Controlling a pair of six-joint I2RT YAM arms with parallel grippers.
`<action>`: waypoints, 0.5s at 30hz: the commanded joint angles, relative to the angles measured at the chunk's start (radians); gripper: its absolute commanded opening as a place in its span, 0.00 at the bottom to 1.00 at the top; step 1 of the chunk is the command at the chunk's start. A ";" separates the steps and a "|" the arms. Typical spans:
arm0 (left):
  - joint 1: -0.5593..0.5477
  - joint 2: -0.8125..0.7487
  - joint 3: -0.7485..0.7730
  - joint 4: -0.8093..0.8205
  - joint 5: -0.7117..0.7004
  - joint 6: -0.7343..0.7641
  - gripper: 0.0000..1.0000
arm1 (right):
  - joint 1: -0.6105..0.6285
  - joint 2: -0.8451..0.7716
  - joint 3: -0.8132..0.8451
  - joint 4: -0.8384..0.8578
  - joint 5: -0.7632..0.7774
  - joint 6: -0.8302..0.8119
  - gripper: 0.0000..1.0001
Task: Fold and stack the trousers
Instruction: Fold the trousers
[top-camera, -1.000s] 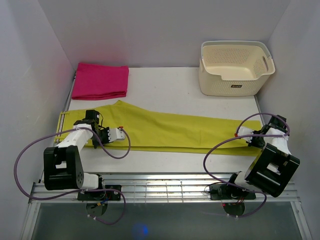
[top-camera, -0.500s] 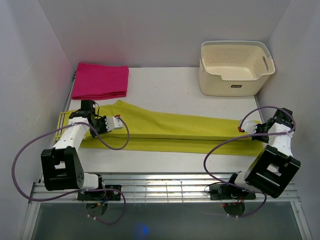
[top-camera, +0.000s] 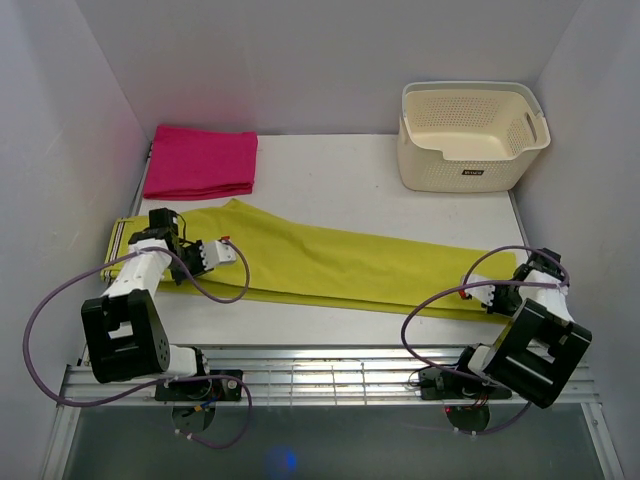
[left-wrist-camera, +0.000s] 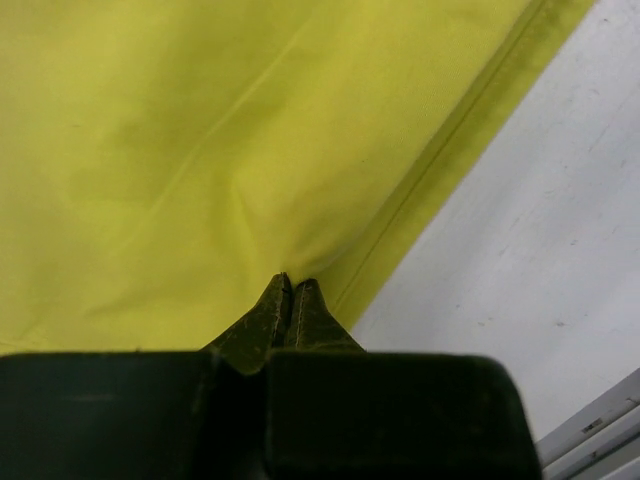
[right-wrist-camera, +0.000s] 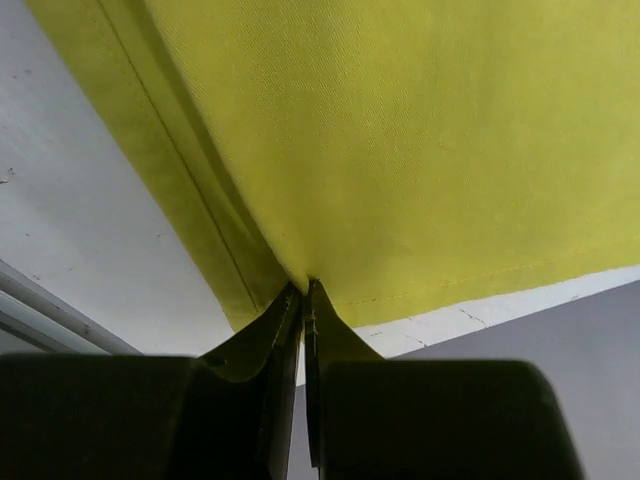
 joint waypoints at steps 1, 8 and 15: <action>0.009 0.016 -0.065 0.052 -0.056 0.027 0.00 | -0.011 0.034 -0.002 0.089 0.050 0.012 0.08; 0.009 0.091 -0.005 0.089 -0.021 -0.106 0.00 | -0.008 0.067 0.116 0.044 0.000 0.085 0.08; 0.026 0.108 0.182 -0.009 0.083 -0.154 0.00 | -0.009 0.086 0.411 -0.225 -0.079 0.136 0.08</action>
